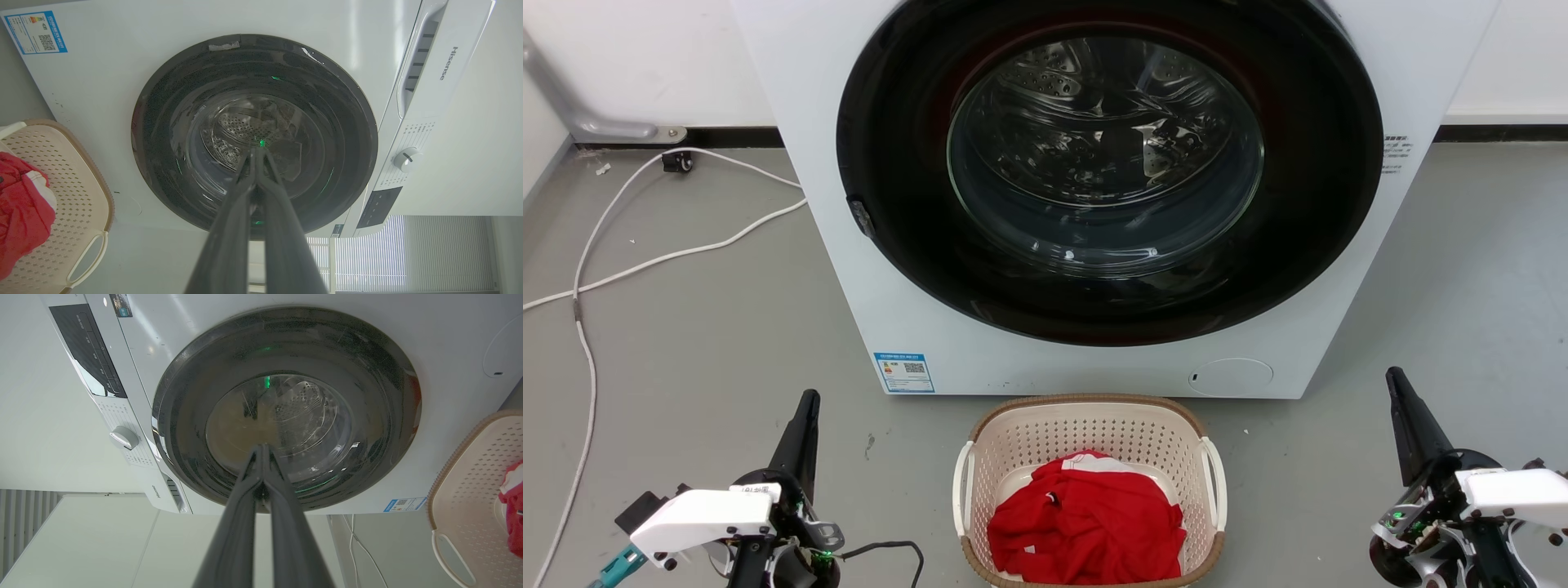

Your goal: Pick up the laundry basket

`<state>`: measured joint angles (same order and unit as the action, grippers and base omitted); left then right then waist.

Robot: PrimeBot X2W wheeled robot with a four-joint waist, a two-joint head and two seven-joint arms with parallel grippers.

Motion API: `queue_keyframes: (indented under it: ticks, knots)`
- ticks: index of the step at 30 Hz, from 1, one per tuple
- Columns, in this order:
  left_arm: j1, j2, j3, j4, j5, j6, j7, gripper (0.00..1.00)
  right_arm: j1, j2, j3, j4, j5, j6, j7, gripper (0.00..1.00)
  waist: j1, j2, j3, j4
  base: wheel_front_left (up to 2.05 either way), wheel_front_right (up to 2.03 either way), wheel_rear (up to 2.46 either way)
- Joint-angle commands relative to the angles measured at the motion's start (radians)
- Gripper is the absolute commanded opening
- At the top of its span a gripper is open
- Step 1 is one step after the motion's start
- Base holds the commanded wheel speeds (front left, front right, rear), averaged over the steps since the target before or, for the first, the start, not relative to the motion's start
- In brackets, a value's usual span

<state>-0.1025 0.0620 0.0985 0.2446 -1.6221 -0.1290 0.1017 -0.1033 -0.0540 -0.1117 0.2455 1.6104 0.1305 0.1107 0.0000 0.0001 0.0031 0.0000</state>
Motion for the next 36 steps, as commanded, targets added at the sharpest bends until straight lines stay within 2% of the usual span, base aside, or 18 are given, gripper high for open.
queue_keyframes:
  ticks: [1, 25, 26, 36]
  knots:
    - [-0.010, 0.000, 0.002, 0.002, 0.005, -0.003, 0.001, 0.00, -0.011, 0.003, -0.001, 0.001, -0.001, 0.000, 0.003, 0.00, 0.0000, -0.0001, 0.000, 0.000, 0.00, 0.00, 0.00]
    - [0.000, -0.003, 0.004, 0.001, 0.002, 0.000, 0.001, 0.00, 0.000, 0.001, -0.001, 0.001, 0.000, 0.000, 0.000, 0.00, 0.0000, -0.0001, 0.000, 0.000, 0.00, 0.00, 0.00]
    - [0.003, -0.004, 0.002, 0.007, 0.001, 0.000, 0.001, 1.00, 0.004, 0.001, 0.000, 0.006, 0.000, 0.000, 0.000, 1.00, 0.0000, -0.0001, 0.000, 0.000, 0.00, 0.00, 0.00]
    - [-0.009, -0.005, -0.064, -0.003, 0.021, 0.000, -0.045, 1.00, 0.019, -0.002, 0.021, -0.020, -0.036, 0.000, -0.041, 1.00, 0.0000, -0.0001, 0.001, 0.000, 0.00, 0.00, 0.00]
